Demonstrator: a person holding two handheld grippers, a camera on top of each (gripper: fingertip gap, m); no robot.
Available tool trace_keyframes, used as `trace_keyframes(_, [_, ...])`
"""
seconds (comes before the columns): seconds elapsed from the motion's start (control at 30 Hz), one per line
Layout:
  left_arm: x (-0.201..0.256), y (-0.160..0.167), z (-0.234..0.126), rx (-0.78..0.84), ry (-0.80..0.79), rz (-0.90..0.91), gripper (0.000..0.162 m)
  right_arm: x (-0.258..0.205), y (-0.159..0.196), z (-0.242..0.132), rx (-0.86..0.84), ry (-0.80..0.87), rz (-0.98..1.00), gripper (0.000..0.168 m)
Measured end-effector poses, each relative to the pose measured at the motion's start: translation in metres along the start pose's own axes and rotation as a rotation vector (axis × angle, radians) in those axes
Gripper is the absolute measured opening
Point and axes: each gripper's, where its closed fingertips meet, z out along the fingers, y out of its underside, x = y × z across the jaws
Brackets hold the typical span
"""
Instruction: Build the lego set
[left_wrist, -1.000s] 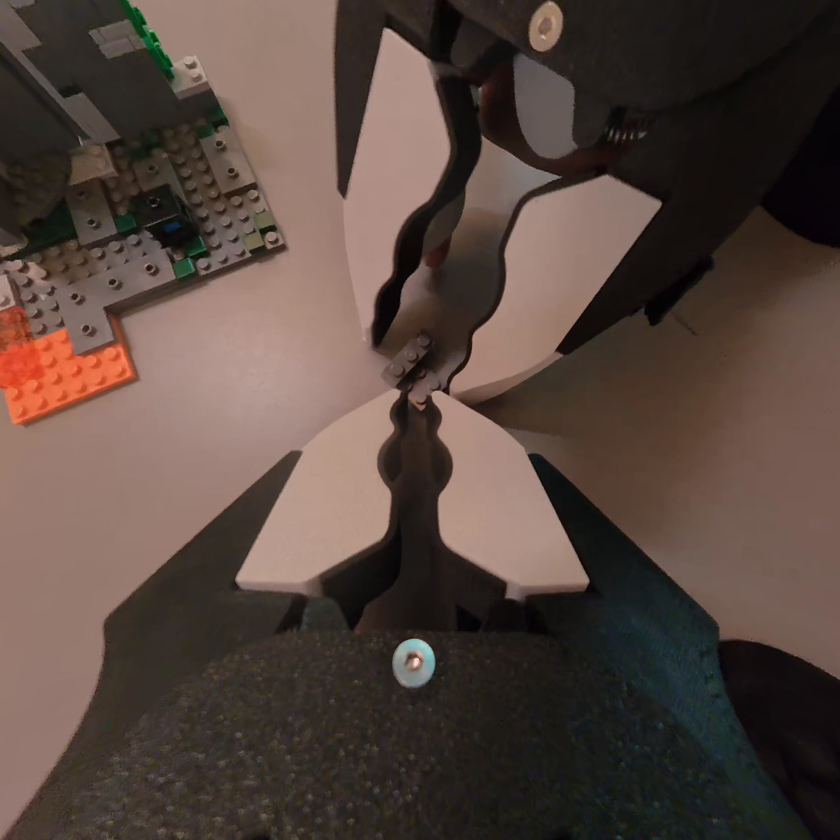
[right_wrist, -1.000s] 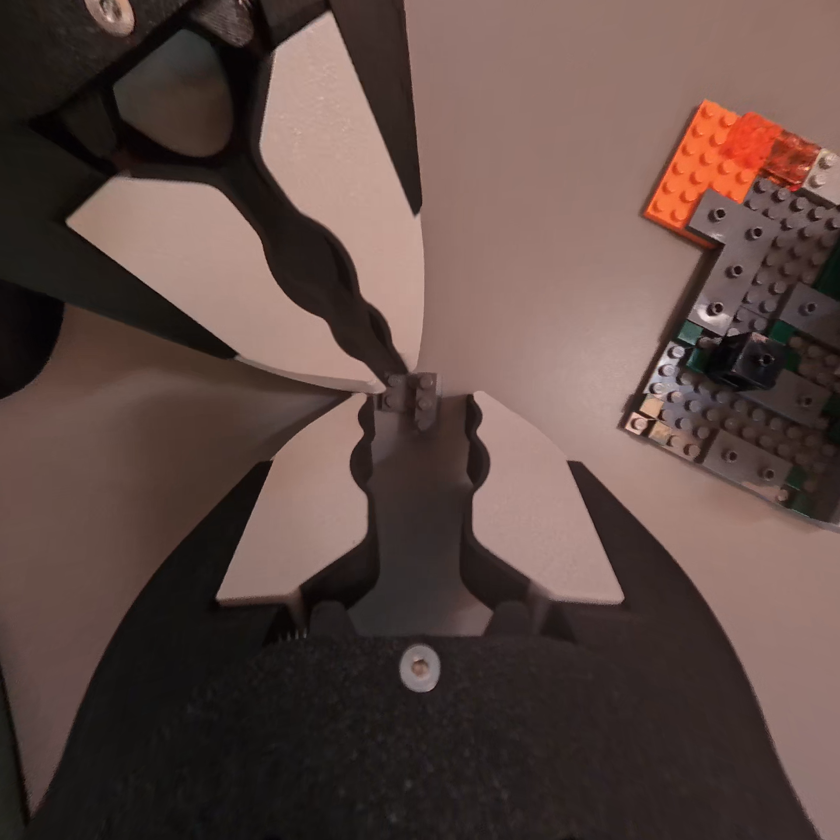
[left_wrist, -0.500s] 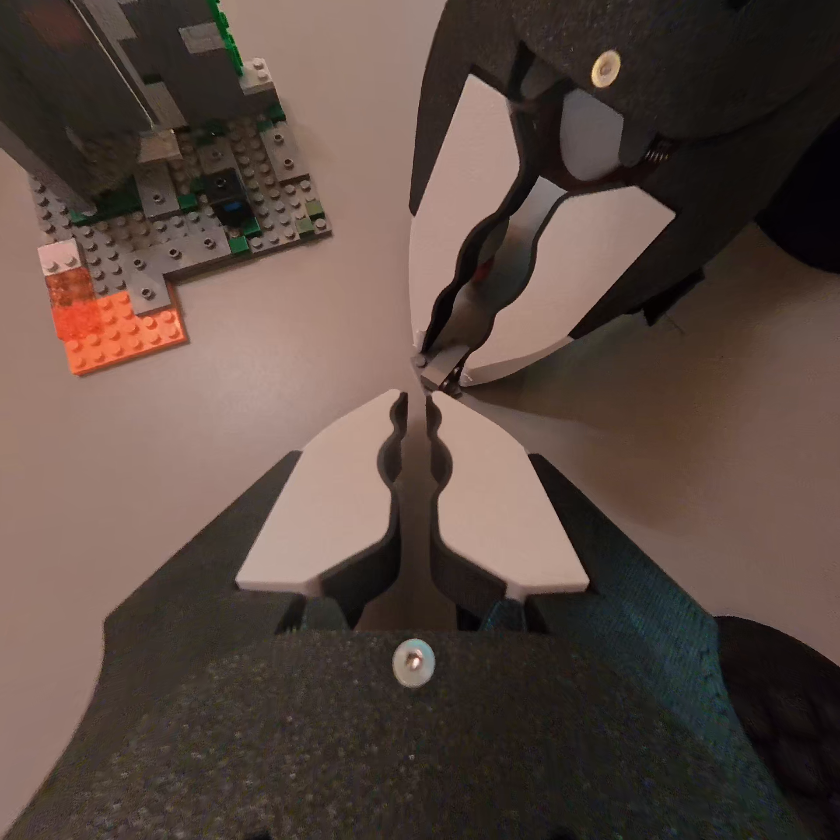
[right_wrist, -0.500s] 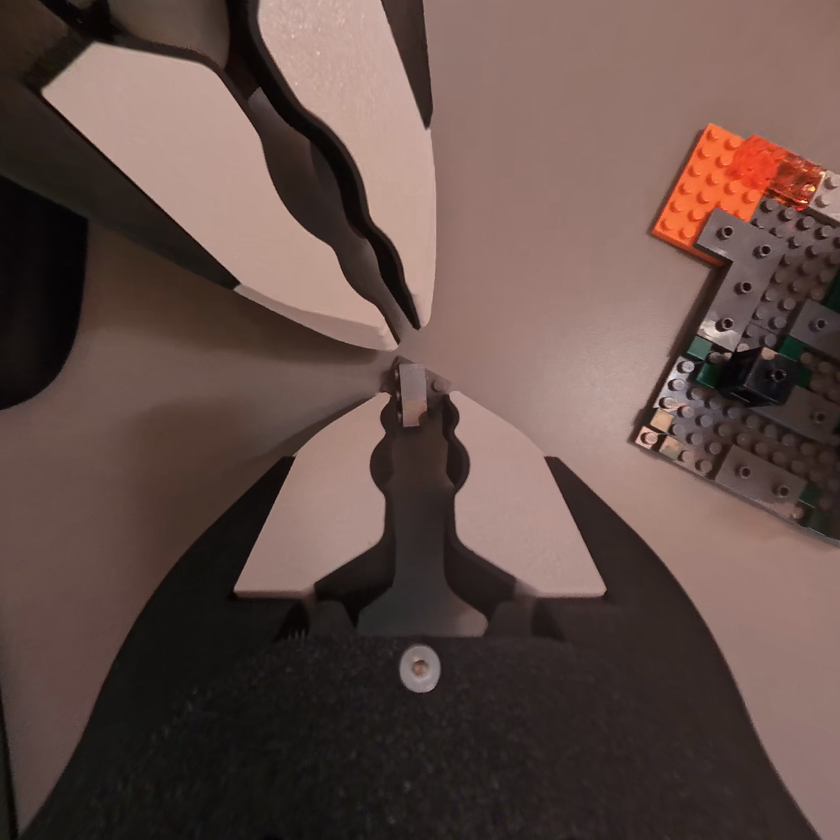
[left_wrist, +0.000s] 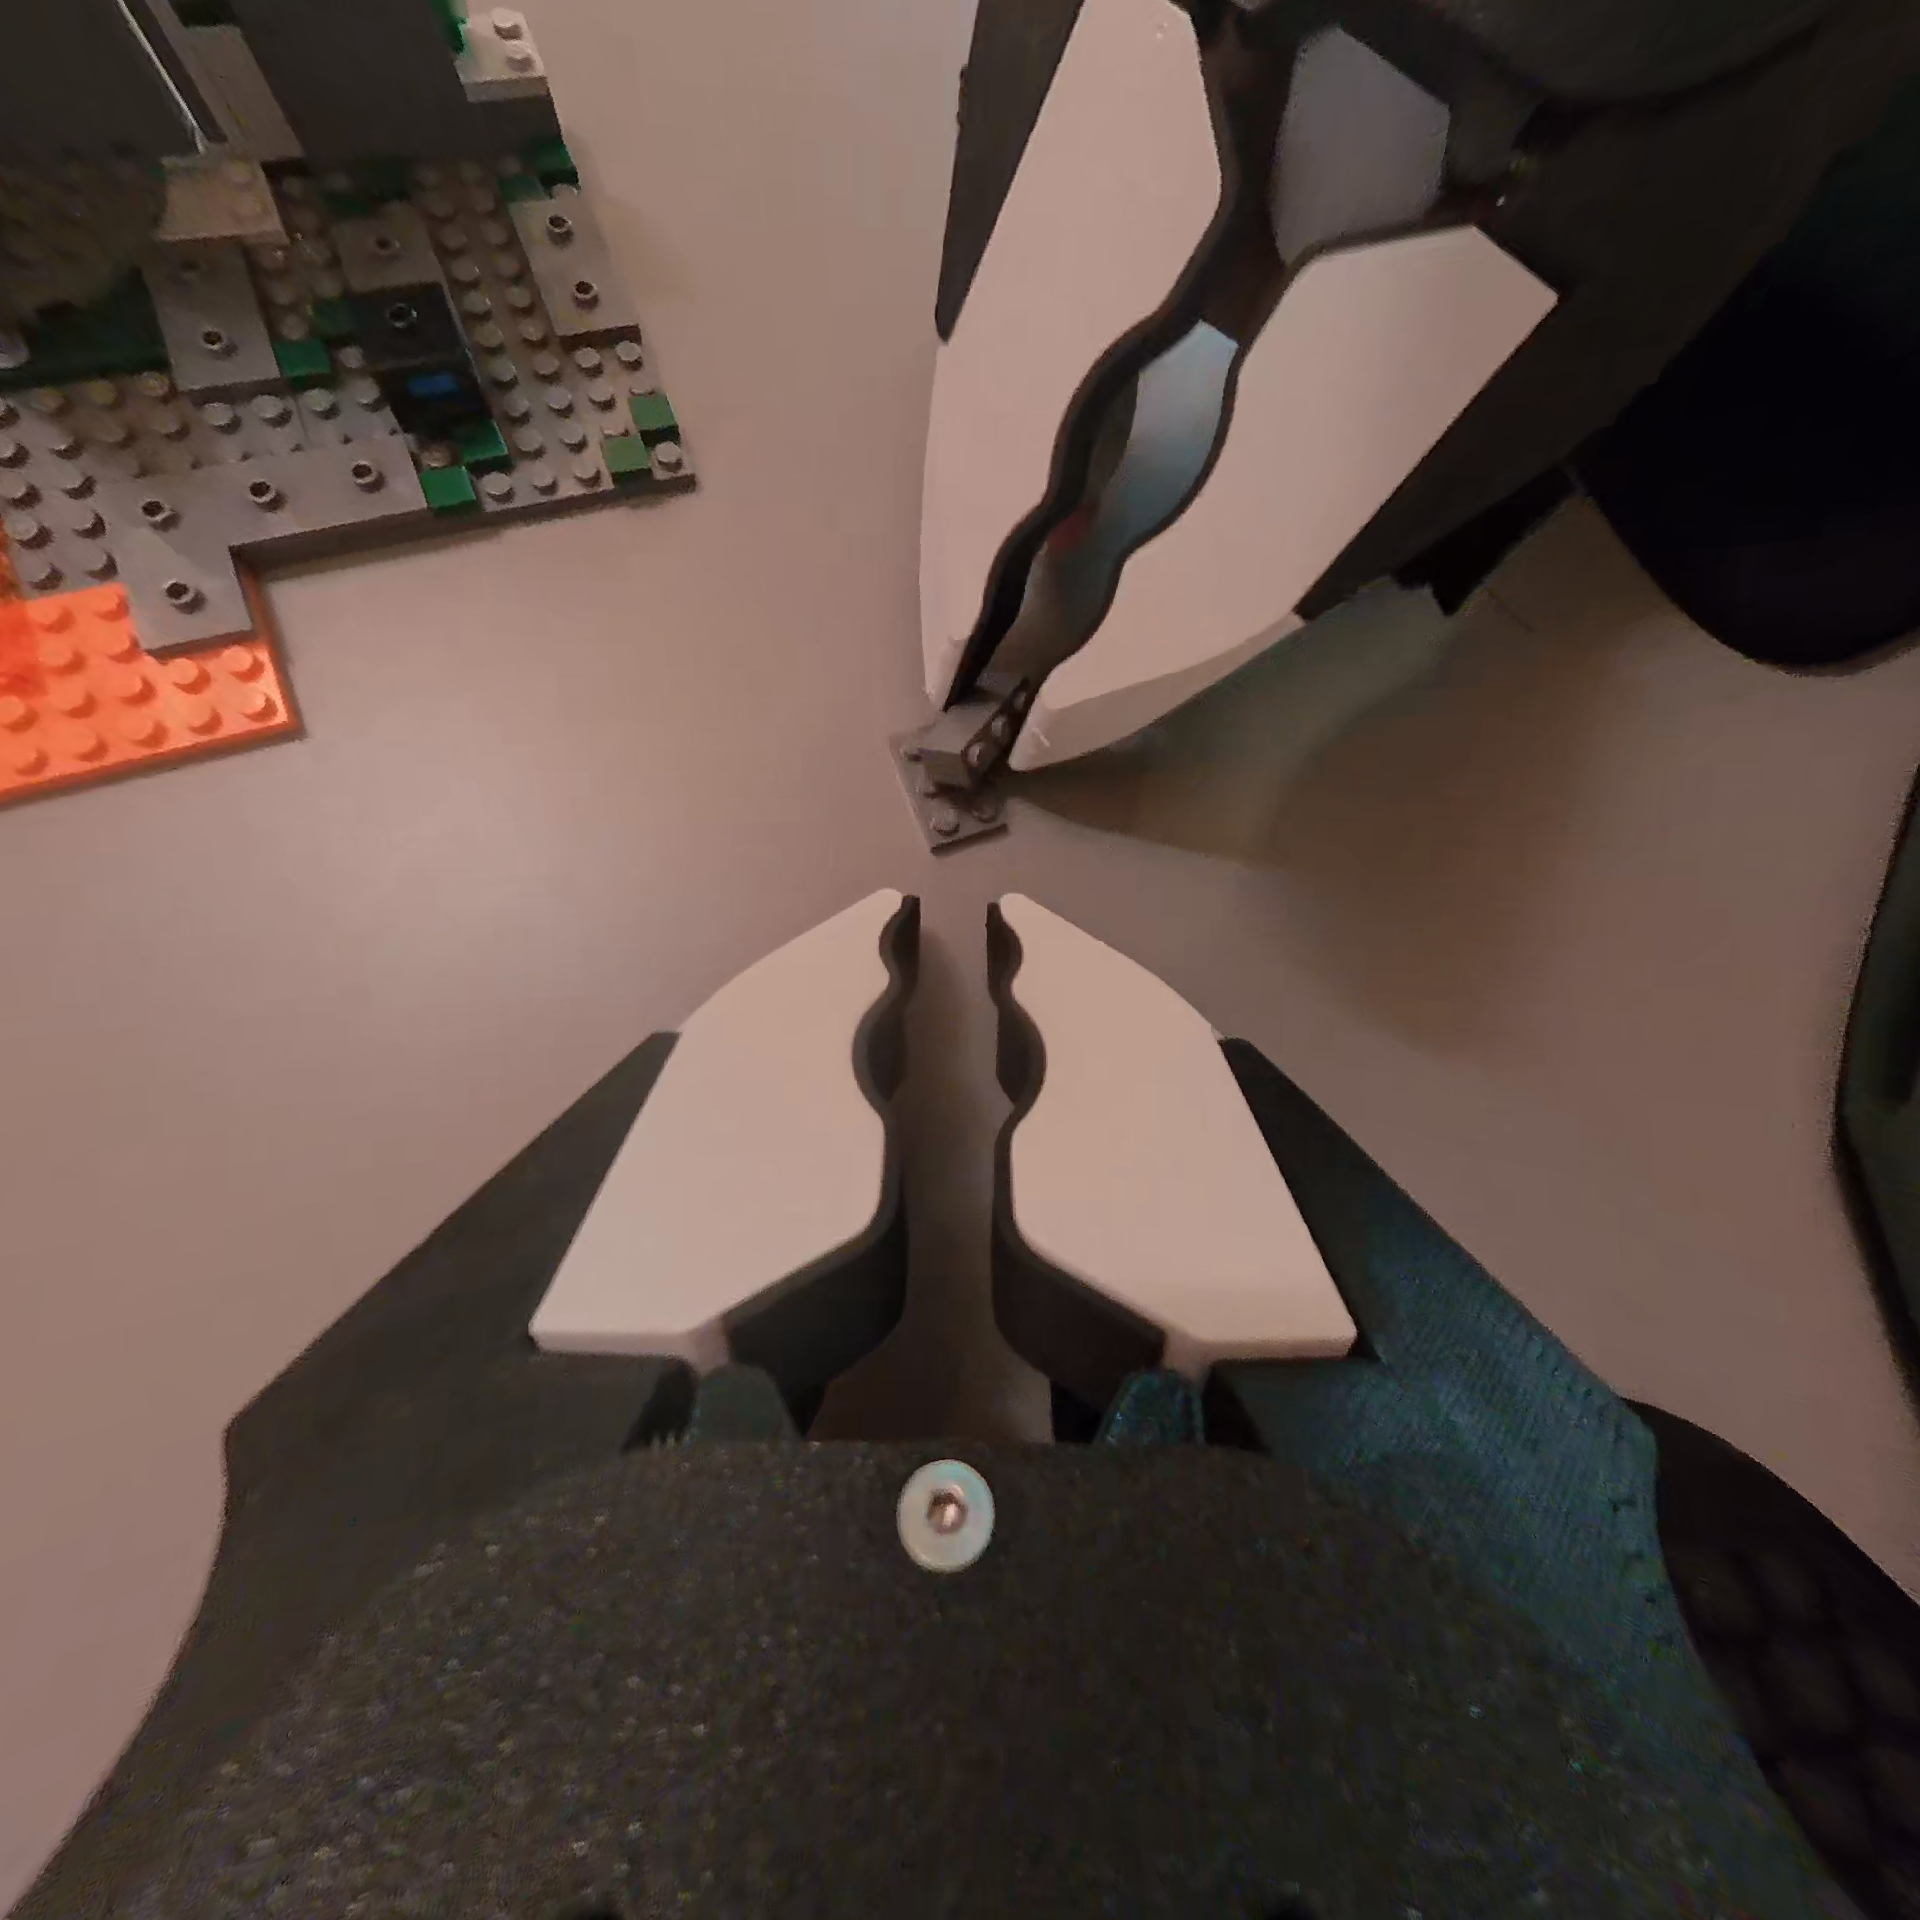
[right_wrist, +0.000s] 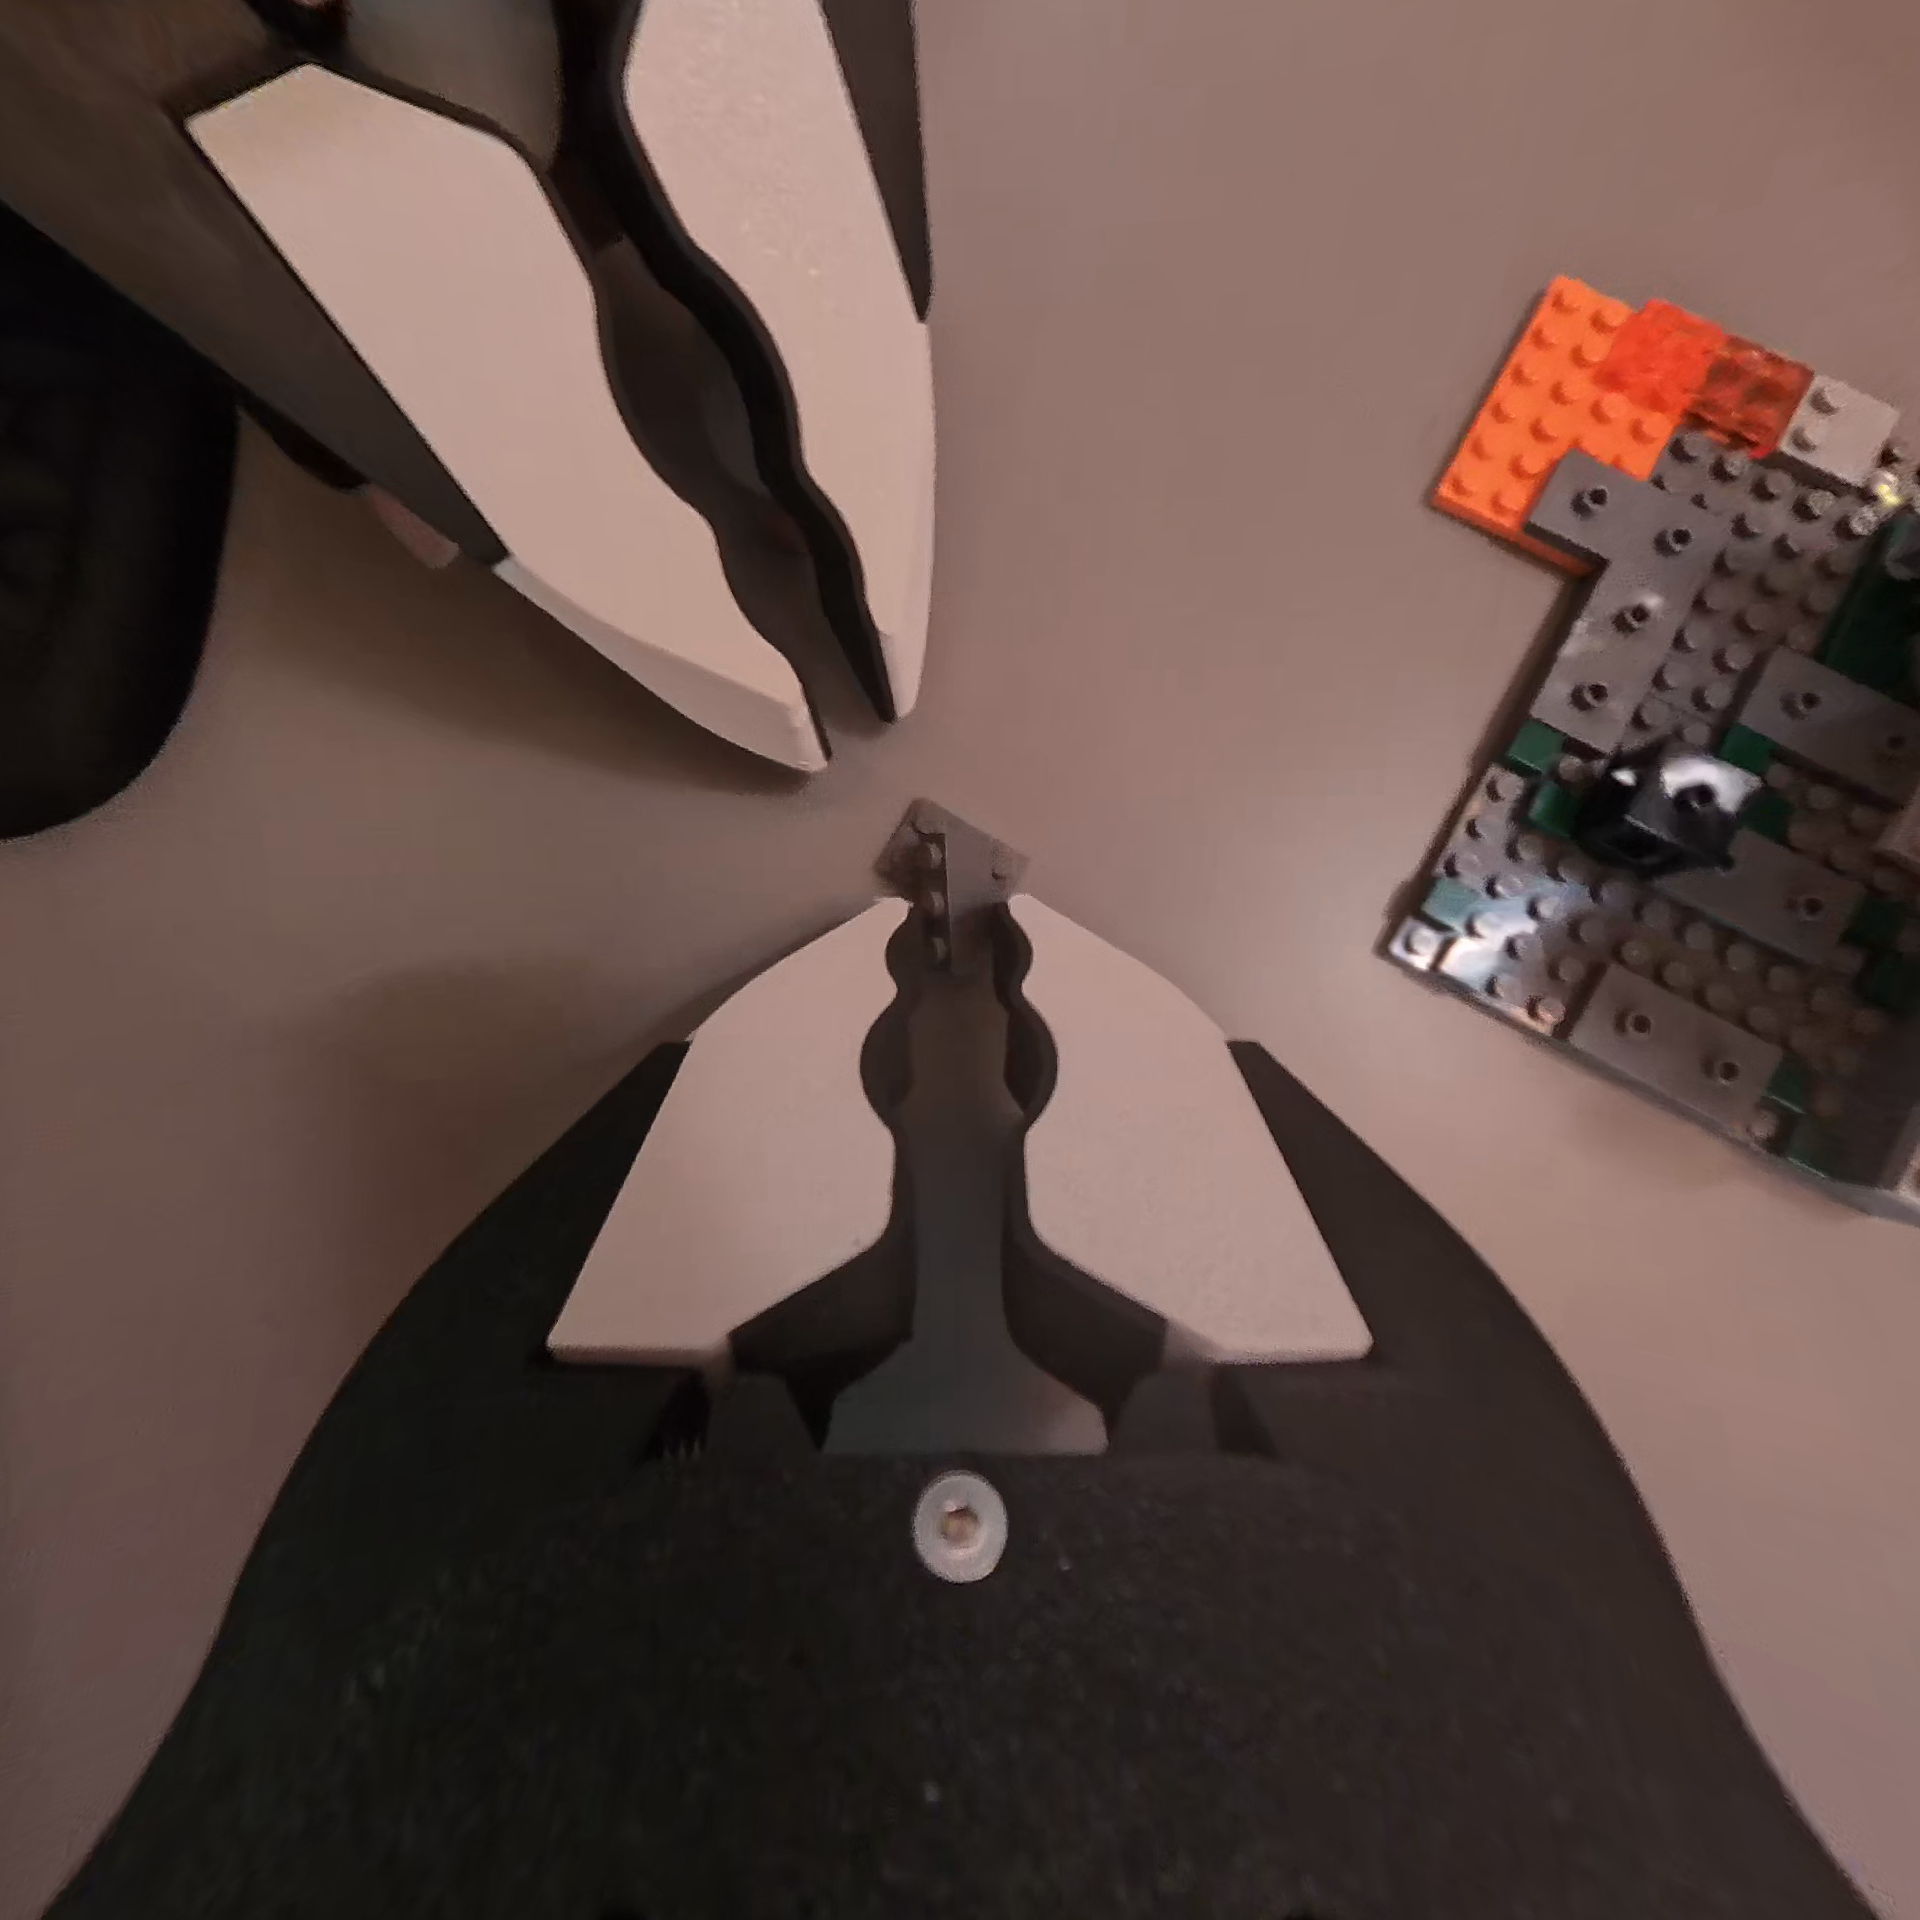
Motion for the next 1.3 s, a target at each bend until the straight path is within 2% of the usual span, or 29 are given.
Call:
trace_keyframes(0.27, [0.000, 0.000, 0.001, 0.003, 0.000, 0.001, 0.011, 0.027, 0.018, -0.015, -0.037, 0.031, 0.166, 0.012])
trace_keyframes(0.43, [0.001, 0.000, 0.001, 0.001, -0.001, 0.008, 0.011, 0.040, 0.014, -0.023, 0.002, 0.099, 0.141, 0.026])
trace_keyframes(0.53, [0.001, 0.000, 0.001, -0.001, -0.002, 0.013, 0.011, 0.026, -0.002, -0.027, 0.042, 0.077, -0.012, 0.028])
trace_keyframes(0.63, [0.000, 0.000, 0.001, -0.004, -0.009, 0.017, 0.011, 0.007, -0.006, -0.013, -0.008, 0.032, -0.096, 0.029])
trace_keyframes(0.8, [-0.010, -0.004, -0.005, 0.024, -0.065, -0.008, 0.010, -0.004, -0.004, 0.007, -0.094, 0.033, -0.008, 0.030])
trace_keyframes(0.97, [-0.016, -0.011, -0.010, 0.067, -0.090, -0.031, 0.009, -0.002, -0.003, 0.009, -0.112, 0.091, 0.050, 0.026])
trace_keyframes(1.13, [-0.013, -0.014, -0.009, 0.090, -0.066, -0.046, 0.012, -0.001, -0.009, 0.008, -0.046, 0.100, -0.022, 0.024])
trace_keyframes(1.3, [-0.002, -0.037, -0.017, 0.247, 0.069, -0.164, 0.022, 0.005, -0.036, -0.022, 0.196, 0.191, -0.161, 0.024])
